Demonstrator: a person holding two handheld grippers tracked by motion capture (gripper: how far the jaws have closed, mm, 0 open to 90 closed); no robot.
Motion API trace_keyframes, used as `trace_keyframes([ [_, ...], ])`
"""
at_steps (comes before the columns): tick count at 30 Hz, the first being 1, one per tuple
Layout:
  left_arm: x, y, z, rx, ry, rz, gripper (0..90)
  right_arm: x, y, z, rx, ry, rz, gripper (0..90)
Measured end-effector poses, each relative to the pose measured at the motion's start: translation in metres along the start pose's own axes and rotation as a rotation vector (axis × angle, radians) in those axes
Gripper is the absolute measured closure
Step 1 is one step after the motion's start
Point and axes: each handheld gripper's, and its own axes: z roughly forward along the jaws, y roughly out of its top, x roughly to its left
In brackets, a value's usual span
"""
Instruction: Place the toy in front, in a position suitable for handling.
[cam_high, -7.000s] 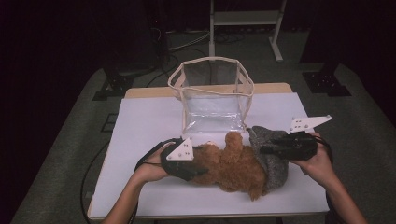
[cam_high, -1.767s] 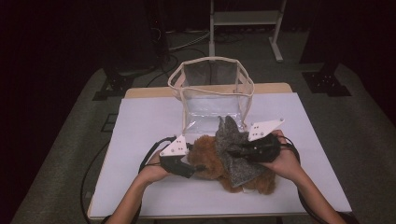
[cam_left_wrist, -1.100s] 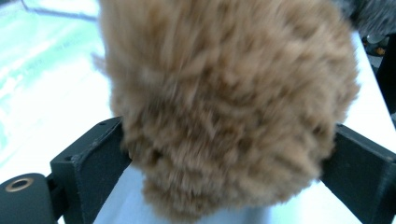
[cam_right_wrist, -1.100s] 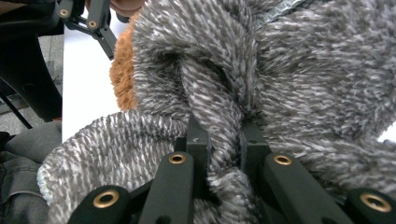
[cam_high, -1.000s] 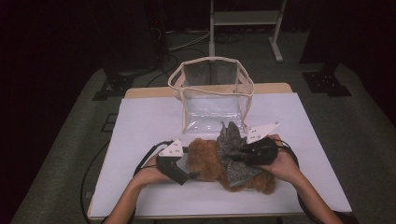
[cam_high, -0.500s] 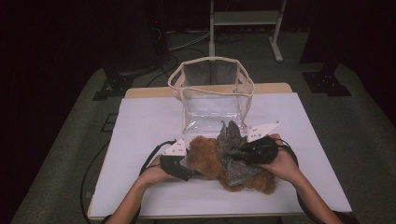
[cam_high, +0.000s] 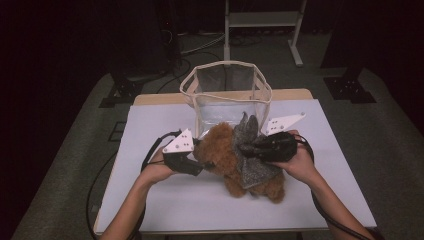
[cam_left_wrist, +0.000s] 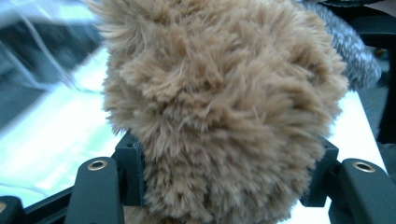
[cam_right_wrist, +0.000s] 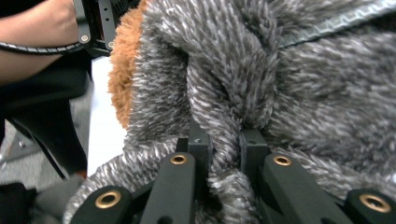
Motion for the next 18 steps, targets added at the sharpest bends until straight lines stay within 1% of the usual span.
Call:
trace_keyframes([
  [2,0.001,0.020,-0.016,0.004,0.025,0.043,35.4,0.003,0.010,-0.002,-0.028,0.002,-0.013,78.9],
  [3,0.001,0.027,-0.022,0.015,0.034,0.066,35.4,0.005,0.015,-0.003,-0.042,0.006,-0.019,78.9],
  [4,0.001,0.031,-0.026,0.019,0.039,0.079,35.4,0.007,0.020,-0.003,-0.054,0.012,-0.020,79.0],
  [5,0.002,0.041,-0.036,0.037,0.049,0.104,35.3,0.010,0.026,-0.003,-0.068,0.021,-0.030,79.0],
  [6,0.002,0.045,-0.040,0.051,0.050,0.121,35.3,0.012,0.028,-0.002,-0.073,0.028,-0.034,79.0],
  [7,0.002,0.045,-0.040,0.051,0.050,0.121,35.3,0.014,0.029,-0.002,-0.078,0.034,-0.037,79.0],
  [8,0.001,0.047,-0.043,0.061,0.048,0.134,35.3,0.014,0.029,-0.002,-0.078,0.034,-0.037,79.0],
  [9,0.000,0.048,-0.043,0.067,0.043,0.136,35.2,0.015,0.028,-0.001,-0.079,0.041,-0.038,79.0],
  [11,-0.002,0.045,-0.038,0.086,0.038,0.140,35.0,0.014,0.023,-0.001,-0.074,0.046,-0.029,79.0],
  [12,-0.003,0.043,-0.034,0.088,0.035,0.140,34.6,0.010,0.016,-0.005,-0.064,0.036,-0.013,79.0],
  [13,-0.003,0.040,-0.025,0.067,0.026,0.132,34.5,0.007,0.012,-0.010,-0.066,0.035,-0.002,79.0],
  [14,-0.003,0.040,-0.025,0.067,0.026,0.132,34.4,0.007,0.012,-0.010,-0.066,0.035,-0.002,79.0],
  [15,-0.003,0.041,-0.021,0.051,0.018,0.125,34.4,0.004,0.010,-0.016,-0.074,0.035,0.011,79.1],
  [16,-0.002,0.042,-0.017,0.044,0.011,0.130,34.5,0.001,0.009,-0.024,-0.084,0.039,0.023,79.1],
  [17,-0.001,0.046,-0.011,0.032,0.008,0.131,34.4,-0.002,0.013,-0.040,-0.090,0.030,0.023,79.1],
  [18,-0.001,0.049,-0.007,0.031,0.006,0.136,34.4,-0.002,0.013,-0.040,-0.090,0.030,0.023,79.1],
])
